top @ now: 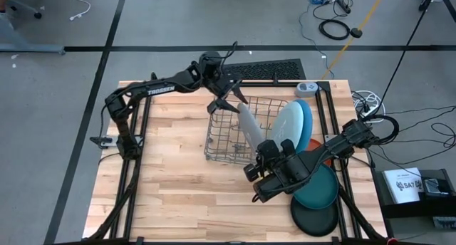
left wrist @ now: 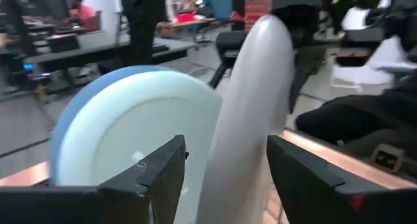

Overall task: Sort dishes
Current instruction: Put the gray plate into the dish rack

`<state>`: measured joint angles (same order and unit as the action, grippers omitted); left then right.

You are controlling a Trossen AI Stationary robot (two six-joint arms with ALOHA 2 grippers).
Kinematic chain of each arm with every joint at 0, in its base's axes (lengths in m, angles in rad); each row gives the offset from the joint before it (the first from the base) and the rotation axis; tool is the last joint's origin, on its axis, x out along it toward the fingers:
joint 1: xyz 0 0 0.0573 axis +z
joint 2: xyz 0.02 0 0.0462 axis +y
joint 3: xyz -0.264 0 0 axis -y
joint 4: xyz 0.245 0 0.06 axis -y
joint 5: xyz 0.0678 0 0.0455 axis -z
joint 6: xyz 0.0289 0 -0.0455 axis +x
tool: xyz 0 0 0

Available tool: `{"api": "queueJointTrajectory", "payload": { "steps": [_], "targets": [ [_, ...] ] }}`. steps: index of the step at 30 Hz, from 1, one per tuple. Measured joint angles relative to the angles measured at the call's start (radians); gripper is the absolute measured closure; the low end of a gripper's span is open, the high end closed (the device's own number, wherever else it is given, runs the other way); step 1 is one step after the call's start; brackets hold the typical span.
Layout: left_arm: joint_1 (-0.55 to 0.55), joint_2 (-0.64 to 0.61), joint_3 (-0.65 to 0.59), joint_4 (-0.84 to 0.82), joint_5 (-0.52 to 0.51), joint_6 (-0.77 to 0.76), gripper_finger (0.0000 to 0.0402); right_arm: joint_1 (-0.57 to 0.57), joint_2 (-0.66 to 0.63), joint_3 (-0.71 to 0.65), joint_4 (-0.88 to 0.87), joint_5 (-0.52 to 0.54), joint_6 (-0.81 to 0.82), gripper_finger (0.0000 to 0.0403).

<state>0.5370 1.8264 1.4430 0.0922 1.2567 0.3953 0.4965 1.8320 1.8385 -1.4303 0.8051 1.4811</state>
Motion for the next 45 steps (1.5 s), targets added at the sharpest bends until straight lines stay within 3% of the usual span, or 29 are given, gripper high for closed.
{"api": "queueJointTrajectory", "payload": {
  "steps": [3, 10, 21, 35, 45],
  "targets": [
    [-0.001, 0.034, 0.024, 0.0, 0.029, -0.017, 0.0226, 0.0, 0.0, 0.0, -0.002, -0.002, 0.0, 0.0393],
    [-0.002, 0.067, 0.056, 0.005, 0.142, 0.019, 0.0364, 0.006, -0.002, 0.0, -0.012, -0.01, -0.002, 0.0393],
    [-0.003, 0.069, 0.056, 0.08, 0.19, 0.028, 0.0364, 0.009, -0.002, 0.0, -0.006, 0.0, -0.045, 0.0373],
    [-0.007, 0.07, 0.056, 0.077, 0.286, 0.02, 0.0389, 0.083, -0.024, 0.0, -0.025, 0.034, -0.084, 0.022],
    [-0.007, 0.07, 0.057, 0.08, 0.306, 0.004, 0.0392, 0.15, -0.082, 0.0, -0.055, 0.08, -0.091, 0.0226]
  ]
}}
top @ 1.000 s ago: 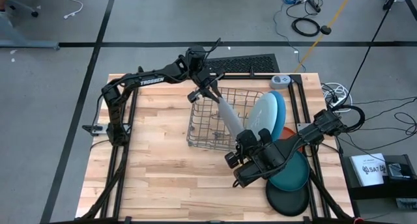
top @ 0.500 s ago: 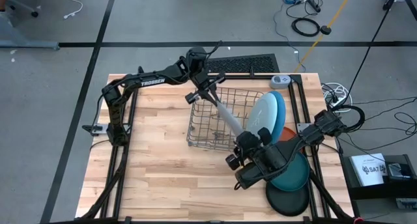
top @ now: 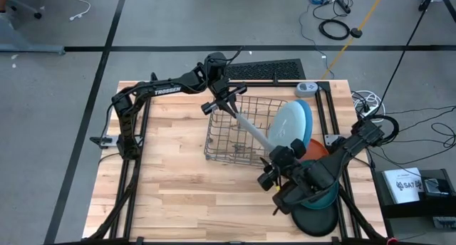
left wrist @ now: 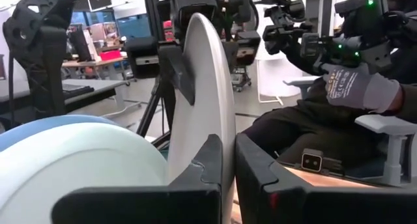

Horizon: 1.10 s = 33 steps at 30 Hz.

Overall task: Sort dishes
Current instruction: Put the gray plate into the dish rack

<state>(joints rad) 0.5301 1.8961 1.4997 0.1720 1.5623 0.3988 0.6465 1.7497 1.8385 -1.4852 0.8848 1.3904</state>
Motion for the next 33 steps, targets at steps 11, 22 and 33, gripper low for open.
{"api": "queueJointTrajectory", "payload": {
  "steps": [11, 22, 33],
  "targets": [
    [-0.003, 0.0, 0.0, -0.011, 0.011, -0.002, 0.0392, 0.061, -0.01, 0.0, -0.033, -0.062, -0.045, 0.0229],
    [-0.005, 0.0, 0.0, -0.013, 0.011, -0.002, 0.0392, 0.098, -0.01, 0.0, -0.035, -0.051, -0.032, 0.0229],
    [-0.006, 0.0, 0.0, -0.017, 0.011, -0.002, 0.0392, 0.147, -0.01, 0.0, -0.042, -0.048, -0.069, 0.024]
  ]
}}
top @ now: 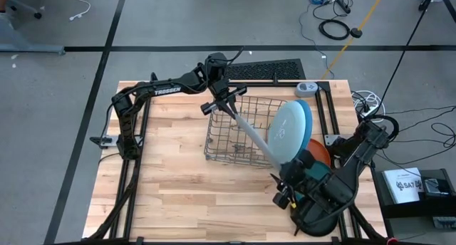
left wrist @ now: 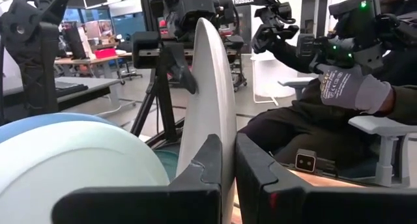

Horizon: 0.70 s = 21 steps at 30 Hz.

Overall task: Sort dishes
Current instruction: Put the gray plate into the dish rack

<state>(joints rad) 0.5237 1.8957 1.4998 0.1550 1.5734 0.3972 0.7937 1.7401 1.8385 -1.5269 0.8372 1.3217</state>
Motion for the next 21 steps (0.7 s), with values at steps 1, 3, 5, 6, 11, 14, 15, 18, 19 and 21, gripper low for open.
{"api": "queueJointTrajectory", "payload": {
  "steps": [1, 3, 5, 6, 11, 14, 15, 18, 19, 21],
  "targets": [
    [0.0, 0.0, 0.0, -0.002, 0.0, 0.0, 0.0392, 0.003, 0.0, 0.0, -0.005, 0.0, 0.002, 0.0246],
    [-0.001, 0.0, 0.0, -0.003, 0.001, 0.001, 0.0392, 0.007, 0.0, 0.0, -0.006, 0.011, 0.007, 0.0264],
    [-0.002, 0.0, 0.0, -0.003, 0.004, 0.001, 0.0392, 0.008, 0.0, 0.0, -0.006, 0.028, 0.009, 0.0289],
    [-0.002, 0.0, 0.0, -0.002, 0.004, 0.001, 0.0392, 0.008, 0.0, 0.0, -0.006, 0.032, 0.009, 0.0303],
    [-0.003, -0.001, 0.0, -0.001, 0.005, 0.004, 0.0392, 0.008, 0.0, 0.0, 0.007, 0.046, 0.001, 0.0384],
    [-0.003, -0.001, 0.0, -0.002, 0.005, 0.005, 0.0392, 0.008, 0.001, 0.0, 0.03, 0.047, -0.006, 0.039],
    [-0.003, -0.001, 0.0, -0.002, 0.005, 0.004, 0.0392, 0.008, 0.001, 0.0, 0.039, 0.047, -0.015, 0.039],
    [-0.003, -0.001, 0.0, 0.002, -0.006, -0.022, 0.0388, 0.007, 0.001, 0.0, 0.069, 0.046, -0.045, 0.0395],
    [-0.003, -0.001, 0.0, 0.015, -0.025, -0.054, 0.0379, 0.007, 0.001, 0.0, 0.072, 0.046, -0.045, 0.0396],
    [-0.003, -0.002, 0.0, 0.057, -0.101, -0.138, 0.0346, 0.007, 0.001, 0.0, 0.079, 0.047, -0.045, 0.0397]
  ]
}}
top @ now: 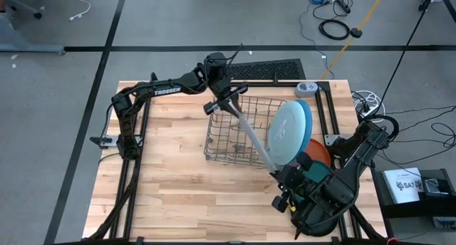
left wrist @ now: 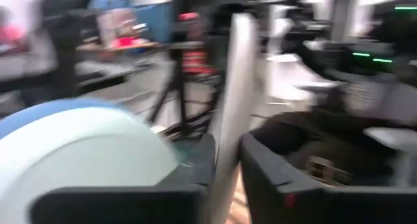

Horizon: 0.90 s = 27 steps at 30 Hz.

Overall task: Sort dishes
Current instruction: Put the gray plate into the dish rack

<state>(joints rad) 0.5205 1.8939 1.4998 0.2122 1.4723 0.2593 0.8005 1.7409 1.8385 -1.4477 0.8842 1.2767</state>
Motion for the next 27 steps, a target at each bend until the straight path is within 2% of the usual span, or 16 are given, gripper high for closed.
{"api": "queueJointTrajectory", "payload": {
  "steps": [3, 7, 10, 13, 20, 27],
  "targets": [
    [0.003, 0.0, 0.0, 0.044, -0.105, -0.114, 0.0277, -0.001, 0.001, 0.001, 0.01, -0.01, -0.008, 0.0399],
    [0.015, -0.008, 0.0, 0.077, -0.173, -0.169, 0.0182, 0.004, 0.002, 0.001, 0.016, -0.032, 0.002, 0.0399],
    [0.035, -0.023, 0.0, 0.12, -0.187, -0.18, 0.014, 0.001, 0.002, 0.001, 0.012, -0.025, 0.048, 0.0399],
    [0.07, -0.05, 0.0, 0.185, -0.188, -0.249, 0.0129, 0.002, 0.002, 0.001, 0.012, -0.007, 0.1, 0.0399],
    [0.16, -0.161, 0.0, 0.379, -0.199, -0.535, 0.0131, 0.0, 0.009, 0.001, 0.031, 0.115, 0.239, 0.0399],
    [0.21, -0.297, 0.0, 0.41, -0.24, -0.722, 0.0131, -0.001, 0.091, 0.001, -0.043, 0.171, 0.459, 0.0399]
  ]
}}
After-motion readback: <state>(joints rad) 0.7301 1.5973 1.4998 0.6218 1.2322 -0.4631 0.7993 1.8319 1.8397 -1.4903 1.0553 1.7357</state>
